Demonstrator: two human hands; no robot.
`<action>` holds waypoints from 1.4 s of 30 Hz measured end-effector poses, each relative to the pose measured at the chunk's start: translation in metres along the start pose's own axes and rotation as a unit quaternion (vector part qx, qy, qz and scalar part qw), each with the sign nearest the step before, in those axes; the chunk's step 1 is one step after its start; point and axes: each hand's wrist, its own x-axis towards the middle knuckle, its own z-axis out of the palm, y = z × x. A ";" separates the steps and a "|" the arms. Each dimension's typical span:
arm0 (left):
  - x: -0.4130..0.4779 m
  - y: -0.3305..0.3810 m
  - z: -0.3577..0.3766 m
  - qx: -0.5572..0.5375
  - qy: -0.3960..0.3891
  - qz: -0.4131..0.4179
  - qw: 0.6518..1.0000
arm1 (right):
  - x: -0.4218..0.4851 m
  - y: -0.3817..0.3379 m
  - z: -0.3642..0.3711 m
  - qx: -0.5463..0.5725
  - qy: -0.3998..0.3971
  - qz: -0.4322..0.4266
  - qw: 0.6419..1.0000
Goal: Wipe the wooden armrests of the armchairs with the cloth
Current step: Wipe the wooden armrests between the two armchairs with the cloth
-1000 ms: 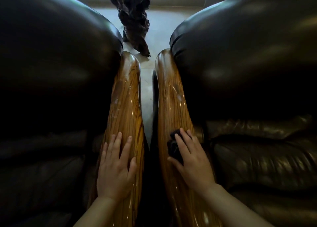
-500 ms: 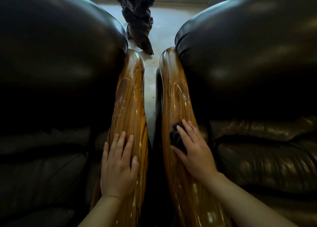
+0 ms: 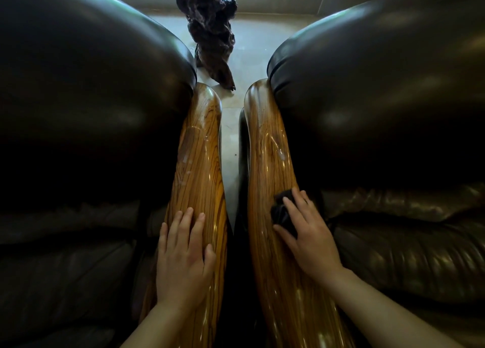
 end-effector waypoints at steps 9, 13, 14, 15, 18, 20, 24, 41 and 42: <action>0.054 0.009 0.007 -0.034 0.016 0.005 0.999 | 0.039 -0.027 0.011 0.007 0.041 0.020 0.999; 0.054 0.005 0.007 -0.038 0.030 -0.002 0.999 | 0.033 -0.003 0.002 0.018 0.017 0.000 1.000; 0.054 0.006 0.007 -0.036 0.027 -0.001 0.999 | 0.045 -0.006 0.001 0.042 0.018 0.052 0.998; 0.053 0.007 0.006 -0.037 0.025 -0.002 0.999 | 0.060 -0.011 0.001 0.072 0.024 0.105 0.992; 0.053 0.007 0.005 -0.043 0.030 -0.010 0.999 | 0.104 -0.025 -0.001 0.157 0.062 0.206 0.964; 0.054 0.007 0.005 -0.046 0.034 -0.009 0.998 | 0.115 -0.026 -0.002 0.156 0.078 0.211 0.962; 0.054 0.007 0.006 -0.045 0.028 -0.004 0.999 | 0.074 -0.030 0.004 0.094 0.044 0.067 0.992; 0.056 0.007 0.005 -0.051 0.029 -0.002 0.998 | 0.045 -0.010 -0.001 0.018 -0.014 -0.039 0.999; 0.056 0.007 0.005 -0.051 0.029 -0.002 0.998 | 0.045 -0.001 -0.003 0.019 -0.009 -0.020 1.000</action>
